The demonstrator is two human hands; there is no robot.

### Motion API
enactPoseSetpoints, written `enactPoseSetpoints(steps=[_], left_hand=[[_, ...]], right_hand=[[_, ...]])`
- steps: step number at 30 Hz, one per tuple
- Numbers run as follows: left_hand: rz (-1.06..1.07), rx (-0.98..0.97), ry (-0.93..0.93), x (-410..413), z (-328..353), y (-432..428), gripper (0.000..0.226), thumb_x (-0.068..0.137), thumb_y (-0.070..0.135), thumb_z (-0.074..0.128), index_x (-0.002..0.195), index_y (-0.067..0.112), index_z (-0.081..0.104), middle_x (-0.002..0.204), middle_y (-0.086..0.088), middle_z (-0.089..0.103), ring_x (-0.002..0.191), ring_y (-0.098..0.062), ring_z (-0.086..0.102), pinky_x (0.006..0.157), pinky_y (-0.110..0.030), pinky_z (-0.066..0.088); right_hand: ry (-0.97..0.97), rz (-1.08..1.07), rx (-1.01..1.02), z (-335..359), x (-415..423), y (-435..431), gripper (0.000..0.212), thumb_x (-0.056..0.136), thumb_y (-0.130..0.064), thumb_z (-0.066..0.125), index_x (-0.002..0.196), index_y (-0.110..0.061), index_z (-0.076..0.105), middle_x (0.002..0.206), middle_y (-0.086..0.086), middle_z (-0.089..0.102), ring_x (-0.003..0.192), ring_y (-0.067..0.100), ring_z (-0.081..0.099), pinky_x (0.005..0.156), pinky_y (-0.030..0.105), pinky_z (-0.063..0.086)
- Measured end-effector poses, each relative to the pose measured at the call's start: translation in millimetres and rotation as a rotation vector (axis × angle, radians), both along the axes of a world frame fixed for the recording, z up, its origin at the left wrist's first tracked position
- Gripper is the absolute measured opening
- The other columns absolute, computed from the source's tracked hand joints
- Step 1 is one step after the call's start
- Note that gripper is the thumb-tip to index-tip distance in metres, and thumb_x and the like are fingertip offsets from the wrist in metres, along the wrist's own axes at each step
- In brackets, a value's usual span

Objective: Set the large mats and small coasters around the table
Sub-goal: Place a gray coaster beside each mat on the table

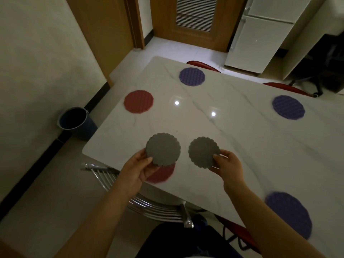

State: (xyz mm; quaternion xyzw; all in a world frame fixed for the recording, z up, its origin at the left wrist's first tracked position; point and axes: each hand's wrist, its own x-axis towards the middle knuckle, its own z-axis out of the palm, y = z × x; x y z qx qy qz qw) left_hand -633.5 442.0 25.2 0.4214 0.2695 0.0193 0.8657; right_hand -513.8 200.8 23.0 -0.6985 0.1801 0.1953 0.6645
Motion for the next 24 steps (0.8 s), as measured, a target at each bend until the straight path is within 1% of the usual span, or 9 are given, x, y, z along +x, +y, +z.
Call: enactPoseSetpoints(steps=[4,8,11,13,15,17,19,22,24], left_hand=[[0.041,-0.043,0.004,-4,-2,14,0.036,0.086,-0.004,0.052,0.118,0.012,0.059,0.105,-0.004,0.075,0.095,-0.021,0.071,0.07,-0.028,0.059],[0.042,-0.045,0.019,-8,-6,14,0.039,0.085,-0.001,0.053,0.121,0.012,0.057,0.107,-0.004,0.074,0.098,-0.021,0.07,0.072,-0.028,0.059],[0.038,-0.056,0.023,-10,-7,11,0.042,0.08,0.001,0.058,0.121,0.012,0.058,0.108,-0.004,0.074,0.098,-0.021,0.07,0.071,-0.029,0.059],[0.025,-0.068,0.022,-10,-8,10,0.044,0.076,0.003,0.06,0.119,0.013,0.06,0.11,-0.005,0.073,0.099,-0.021,0.07,0.071,-0.028,0.059],[0.004,-0.072,0.023,-9,-9,10,0.044,0.076,0.004,0.061,0.119,0.013,0.061,0.112,-0.006,0.072,0.101,-0.023,0.069,0.071,-0.029,0.059],[-0.019,-0.072,0.022,-7,-11,8,0.045,0.077,0.004,0.061,0.121,0.013,0.06,0.115,-0.007,0.071,0.103,-0.023,0.068,0.073,-0.029,0.059],[-0.036,-0.068,0.023,-4,-12,6,0.047,0.078,0.004,0.061,0.123,0.012,0.059,0.116,-0.006,0.071,0.104,-0.023,0.068,0.073,-0.029,0.058],[-0.075,-0.047,0.025,2,-12,1,0.051,0.078,0.004,0.061,0.128,0.013,0.056,0.121,-0.007,0.068,0.105,-0.022,0.067,0.073,-0.029,0.058],[-0.107,-0.035,0.024,8,-11,-4,0.053,0.077,0.005,0.063,0.13,0.012,0.055,0.123,-0.008,0.067,0.107,-0.024,0.067,0.074,-0.029,0.058]], right_hand=[[0.065,-0.052,-0.138,-34,-11,-6,0.018,0.09,-0.004,0.055,0.108,-0.008,0.054,0.094,0.01,0.065,0.077,0.022,0.066,0.06,0.031,0.055],[0.169,0.019,-0.209,-62,-27,0,0.017,0.088,-0.005,0.057,0.105,-0.008,0.055,0.092,0.012,0.063,0.074,0.021,0.063,0.056,0.03,0.053],[0.173,0.059,-0.28,-75,-37,8,0.018,0.088,-0.006,0.058,0.105,-0.01,0.055,0.086,0.005,0.062,0.074,0.019,0.063,0.054,0.028,0.054],[0.169,0.074,-0.346,-79,-40,12,0.021,0.087,-0.008,0.058,0.108,-0.008,0.056,0.087,0.005,0.063,0.077,0.022,0.064,0.062,0.034,0.059],[0.161,0.158,-0.451,-81,-41,12,0.026,0.086,-0.011,0.06,0.111,-0.009,0.056,0.093,0.006,0.063,0.081,0.023,0.065,0.073,0.042,0.059],[0.143,0.256,-0.564,-80,-42,10,0.031,0.083,-0.013,0.062,0.113,-0.012,0.054,0.098,0.005,0.063,0.085,0.024,0.064,0.079,0.043,0.057],[0.123,0.343,-0.639,-79,-43,6,0.035,0.081,-0.015,0.063,0.115,-0.013,0.053,0.104,0.007,0.064,0.088,0.024,0.064,0.082,0.04,0.056],[0.078,0.505,-0.743,-74,-43,2,0.042,0.083,-0.021,0.065,0.122,-0.013,0.051,0.12,0.01,0.056,0.099,0.023,0.06,0.078,0.028,0.05],[0.048,0.505,-0.733,-67,-41,-1,0.047,0.086,-0.028,0.064,0.127,-0.014,0.048,0.127,0.009,0.051,0.105,0.022,0.057,0.078,0.026,0.045]])
